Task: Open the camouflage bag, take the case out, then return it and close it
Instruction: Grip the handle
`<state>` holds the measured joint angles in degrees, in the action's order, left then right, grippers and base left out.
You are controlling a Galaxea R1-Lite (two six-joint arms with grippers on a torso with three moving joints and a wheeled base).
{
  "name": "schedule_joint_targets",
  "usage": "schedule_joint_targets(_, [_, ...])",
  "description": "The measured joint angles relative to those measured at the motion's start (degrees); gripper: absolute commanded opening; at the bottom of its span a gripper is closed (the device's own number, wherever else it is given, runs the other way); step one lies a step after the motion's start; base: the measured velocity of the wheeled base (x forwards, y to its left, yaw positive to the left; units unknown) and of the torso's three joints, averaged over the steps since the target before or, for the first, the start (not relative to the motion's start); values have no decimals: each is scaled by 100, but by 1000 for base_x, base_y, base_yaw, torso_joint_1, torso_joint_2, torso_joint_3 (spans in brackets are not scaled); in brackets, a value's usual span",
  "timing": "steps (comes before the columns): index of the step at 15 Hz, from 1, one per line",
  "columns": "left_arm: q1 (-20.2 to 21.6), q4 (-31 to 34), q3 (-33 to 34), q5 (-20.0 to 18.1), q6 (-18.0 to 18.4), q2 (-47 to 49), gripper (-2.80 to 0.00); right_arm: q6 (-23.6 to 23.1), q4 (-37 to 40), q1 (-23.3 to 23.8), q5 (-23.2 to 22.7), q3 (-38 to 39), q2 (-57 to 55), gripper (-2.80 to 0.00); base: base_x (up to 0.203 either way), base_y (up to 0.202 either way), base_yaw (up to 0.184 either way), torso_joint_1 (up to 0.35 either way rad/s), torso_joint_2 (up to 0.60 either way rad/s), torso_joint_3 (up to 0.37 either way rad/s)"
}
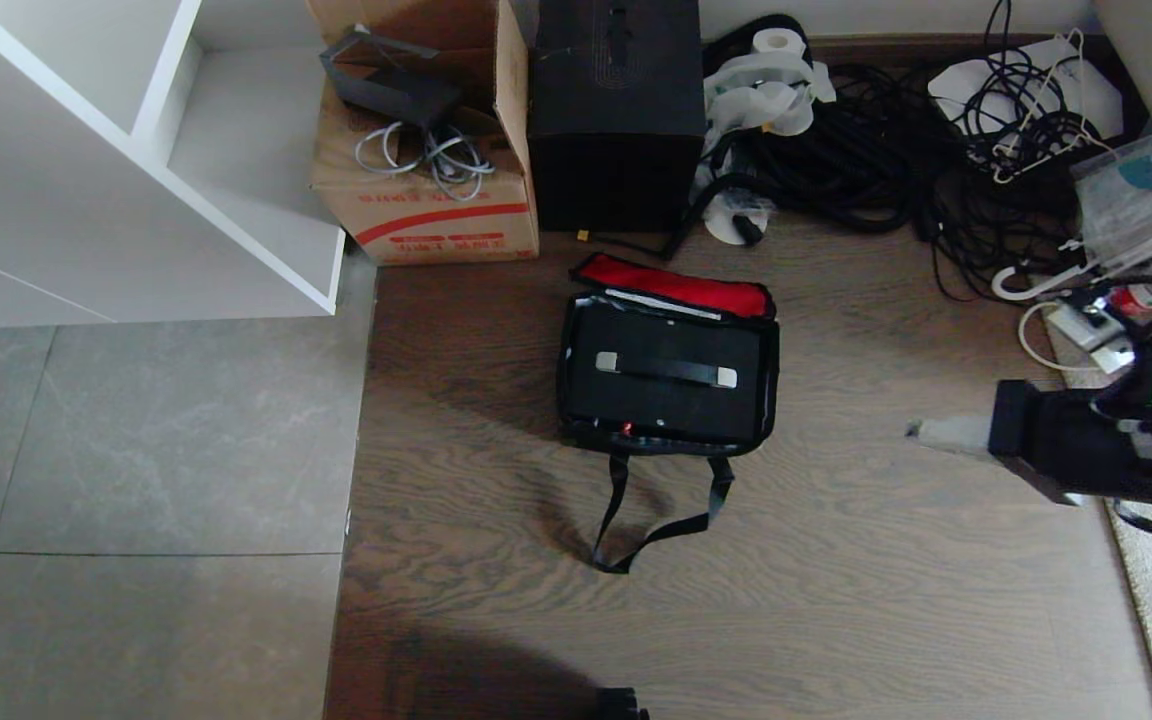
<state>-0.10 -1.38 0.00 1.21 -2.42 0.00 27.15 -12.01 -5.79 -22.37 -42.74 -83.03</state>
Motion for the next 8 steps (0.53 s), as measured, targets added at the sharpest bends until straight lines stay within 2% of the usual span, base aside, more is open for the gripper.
schedule_joint_targets(3, [0, 0, 0, 0, -1, 0, -280, 49, -923, -367, 65, -84, -859, -280, 0, 0, 0, 0, 0, 0])
schedule_joint_targets(8, [0, 0, 0, 0, 0, 0, -280, 289, -1461, -1075, 395, -940, -1883, -280, 0, 0, 0, 0, 0, 0])
